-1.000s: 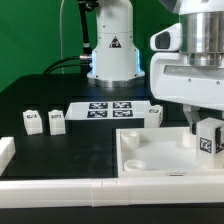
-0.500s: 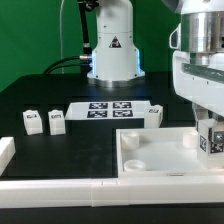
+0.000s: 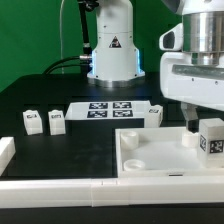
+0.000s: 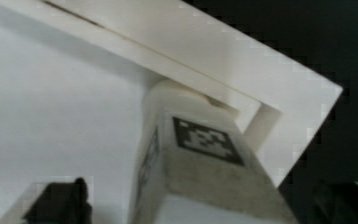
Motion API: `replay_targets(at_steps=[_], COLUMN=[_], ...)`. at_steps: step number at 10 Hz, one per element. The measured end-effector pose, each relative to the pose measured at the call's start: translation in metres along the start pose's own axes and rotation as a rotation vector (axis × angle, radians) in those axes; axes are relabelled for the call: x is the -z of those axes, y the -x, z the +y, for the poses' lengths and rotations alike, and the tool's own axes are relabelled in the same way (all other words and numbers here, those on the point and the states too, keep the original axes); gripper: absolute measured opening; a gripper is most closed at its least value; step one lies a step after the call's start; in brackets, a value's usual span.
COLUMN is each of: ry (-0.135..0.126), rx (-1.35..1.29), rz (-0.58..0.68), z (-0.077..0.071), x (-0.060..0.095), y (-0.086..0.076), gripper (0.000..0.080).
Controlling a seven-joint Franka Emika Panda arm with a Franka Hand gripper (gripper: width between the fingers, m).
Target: Assemble one leg
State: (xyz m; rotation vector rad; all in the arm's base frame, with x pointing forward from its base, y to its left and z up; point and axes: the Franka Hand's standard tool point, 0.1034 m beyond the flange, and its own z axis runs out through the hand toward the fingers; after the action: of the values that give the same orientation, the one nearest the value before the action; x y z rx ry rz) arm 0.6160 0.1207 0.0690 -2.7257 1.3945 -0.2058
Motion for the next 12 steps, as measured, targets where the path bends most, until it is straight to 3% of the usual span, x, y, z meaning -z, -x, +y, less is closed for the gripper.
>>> replay_targets(at_steps=[7, 10, 11, 12], ry=[0.009, 0.016, 0.016, 0.016], rx=[0.852, 0.920, 0.920, 0.920], rz=[0.007, 0.009, 0.009, 0.009], z=[-0.0023, -0.0012, -0.0011, -0.0010], x=[0.0023, 0.0015, 0.0014, 0.0013], y=[0.0032, 0.0019, 0.0017, 0.0017], gripper=[0.0649, 0.0626, 0.0434, 0.0434])
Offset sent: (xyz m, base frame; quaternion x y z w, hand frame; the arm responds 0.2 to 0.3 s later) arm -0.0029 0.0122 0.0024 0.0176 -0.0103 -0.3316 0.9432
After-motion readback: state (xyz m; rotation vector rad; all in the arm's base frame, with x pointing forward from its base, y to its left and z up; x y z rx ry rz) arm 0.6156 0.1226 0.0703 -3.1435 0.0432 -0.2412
